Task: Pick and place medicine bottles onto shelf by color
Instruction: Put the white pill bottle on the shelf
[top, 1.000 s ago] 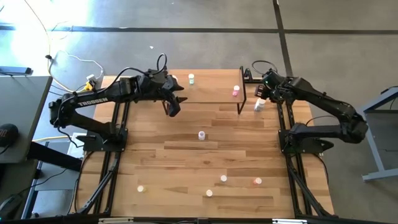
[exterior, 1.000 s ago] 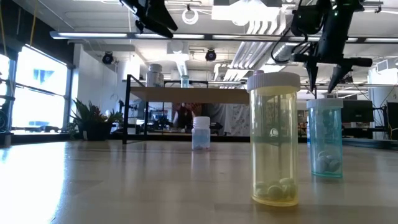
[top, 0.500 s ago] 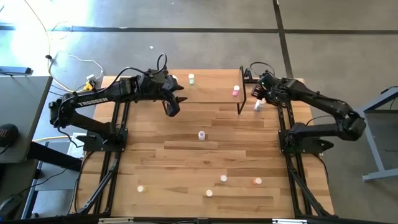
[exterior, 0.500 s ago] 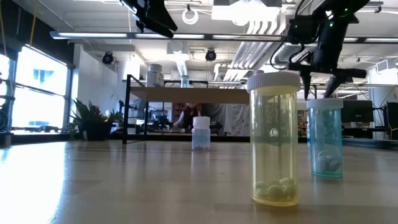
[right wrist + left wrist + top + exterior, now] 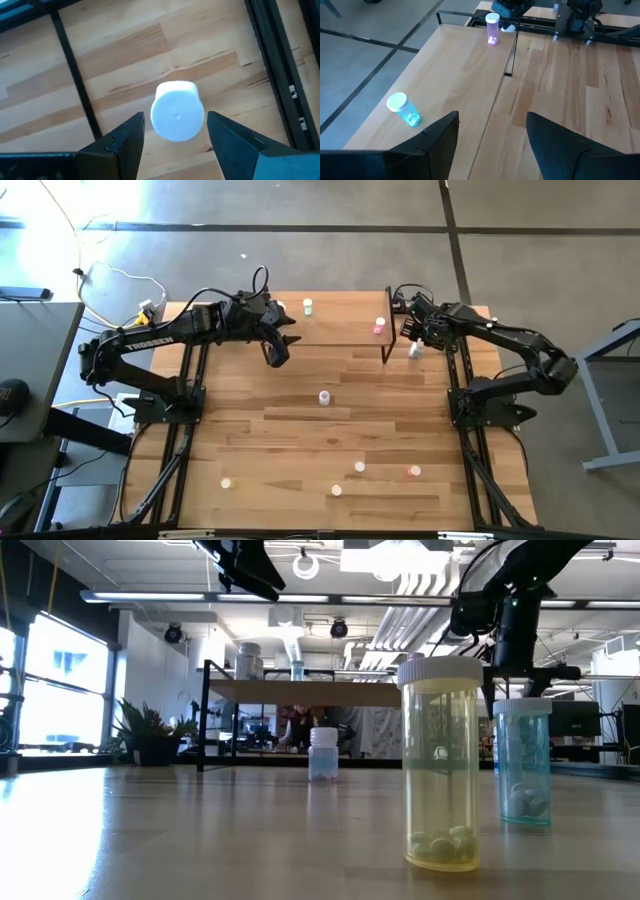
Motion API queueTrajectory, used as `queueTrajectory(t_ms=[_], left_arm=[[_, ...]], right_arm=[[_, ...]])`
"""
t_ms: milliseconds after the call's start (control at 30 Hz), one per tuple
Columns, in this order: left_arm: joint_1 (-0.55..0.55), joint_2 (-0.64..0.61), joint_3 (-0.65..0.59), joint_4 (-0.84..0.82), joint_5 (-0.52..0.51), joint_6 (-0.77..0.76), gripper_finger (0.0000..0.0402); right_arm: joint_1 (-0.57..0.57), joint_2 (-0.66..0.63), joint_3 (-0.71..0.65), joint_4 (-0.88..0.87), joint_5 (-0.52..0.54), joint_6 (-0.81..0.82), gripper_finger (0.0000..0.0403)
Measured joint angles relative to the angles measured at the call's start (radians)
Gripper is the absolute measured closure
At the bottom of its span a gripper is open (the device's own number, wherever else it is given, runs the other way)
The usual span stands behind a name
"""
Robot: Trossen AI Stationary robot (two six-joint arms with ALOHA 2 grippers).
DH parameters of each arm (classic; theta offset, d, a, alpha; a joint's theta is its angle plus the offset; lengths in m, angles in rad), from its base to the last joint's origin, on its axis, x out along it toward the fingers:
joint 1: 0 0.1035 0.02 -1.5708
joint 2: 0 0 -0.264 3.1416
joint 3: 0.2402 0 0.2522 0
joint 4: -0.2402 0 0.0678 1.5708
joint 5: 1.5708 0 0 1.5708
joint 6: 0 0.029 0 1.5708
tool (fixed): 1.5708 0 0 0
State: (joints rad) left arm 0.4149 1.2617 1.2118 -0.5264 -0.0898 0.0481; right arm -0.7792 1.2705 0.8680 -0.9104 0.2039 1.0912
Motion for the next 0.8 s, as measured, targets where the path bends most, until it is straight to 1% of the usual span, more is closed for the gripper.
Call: queueTrajectory(t_ms=[167,600,700,800], left_arm=[[0.0,0.0,0.0,0.0,0.0,-0.001,0.0179],[0.0,0.0,0.0,0.0,0.0,-0.003,0.0179],[0.0,0.0,0.0,0.0,0.0,-0.003,0.0179],[0.0,0.0,0.0,0.0,0.0,-0.002,0.0179]], right_arm=[[-0.02,0.019,0.0,-0.004,-0.004,-0.024,0.0196],[-0.02,0.094,0.0,0.013,-0.022,-0.06,0.0197],[-0.02,0.094,0.0,0.012,-0.021,-0.06,0.0211],[-0.02,0.093,0.0,0.011,-0.02,-0.06,0.024]])
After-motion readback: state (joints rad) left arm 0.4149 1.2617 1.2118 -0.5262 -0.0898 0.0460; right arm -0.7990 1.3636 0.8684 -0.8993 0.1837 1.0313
